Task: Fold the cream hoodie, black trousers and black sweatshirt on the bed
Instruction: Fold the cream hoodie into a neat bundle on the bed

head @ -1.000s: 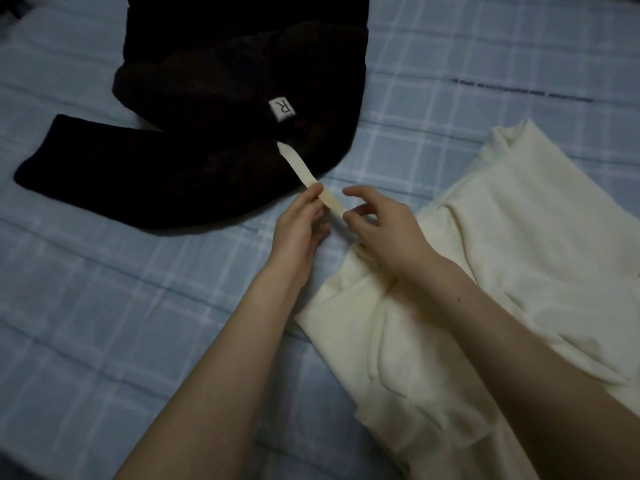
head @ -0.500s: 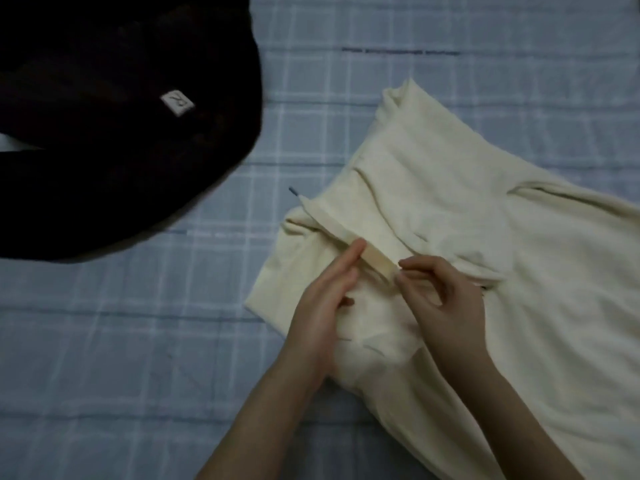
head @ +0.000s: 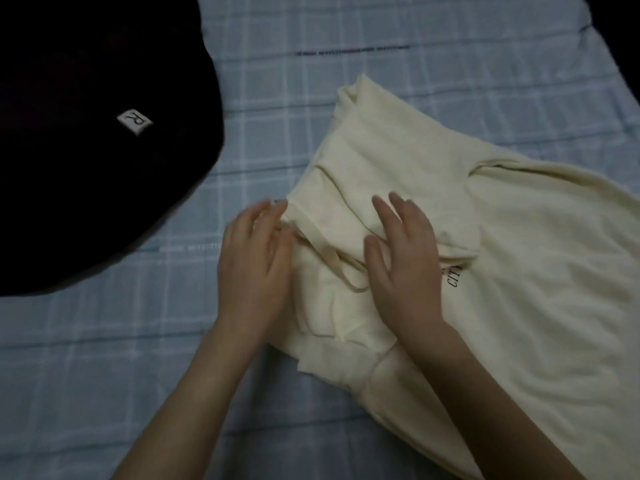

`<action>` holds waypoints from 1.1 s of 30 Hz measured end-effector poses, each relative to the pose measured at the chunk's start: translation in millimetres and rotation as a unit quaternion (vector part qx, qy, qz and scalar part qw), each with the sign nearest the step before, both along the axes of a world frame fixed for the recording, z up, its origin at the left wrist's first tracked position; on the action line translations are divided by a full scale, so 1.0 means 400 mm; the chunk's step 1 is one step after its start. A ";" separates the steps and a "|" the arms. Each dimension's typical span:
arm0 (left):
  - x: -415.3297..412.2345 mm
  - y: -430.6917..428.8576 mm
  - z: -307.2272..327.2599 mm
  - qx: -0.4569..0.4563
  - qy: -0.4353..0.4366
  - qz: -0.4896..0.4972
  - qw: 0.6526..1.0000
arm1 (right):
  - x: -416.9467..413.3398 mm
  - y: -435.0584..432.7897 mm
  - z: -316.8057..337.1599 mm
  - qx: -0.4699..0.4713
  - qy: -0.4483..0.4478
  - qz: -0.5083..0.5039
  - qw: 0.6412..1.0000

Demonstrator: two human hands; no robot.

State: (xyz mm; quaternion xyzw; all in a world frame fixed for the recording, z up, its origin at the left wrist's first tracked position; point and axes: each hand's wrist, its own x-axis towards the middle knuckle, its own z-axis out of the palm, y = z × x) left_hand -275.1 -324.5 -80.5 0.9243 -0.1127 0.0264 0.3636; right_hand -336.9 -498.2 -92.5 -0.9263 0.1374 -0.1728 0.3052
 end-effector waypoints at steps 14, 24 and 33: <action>0.146 -0.002 -0.172 0.131 0.021 -0.117 0.984 | 0.065 0.049 -0.164 -0.170 0.128 -0.030 0.977; 0.160 0.006 -0.218 0.038 0.133 -0.033 0.990 | 0.146 0.011 -0.192 -0.232 0.174 -0.024 0.957; 0.109 0.016 -0.232 0.088 0.100 -0.038 0.990 | 0.147 0.020 -0.209 -0.237 0.166 -0.024 0.957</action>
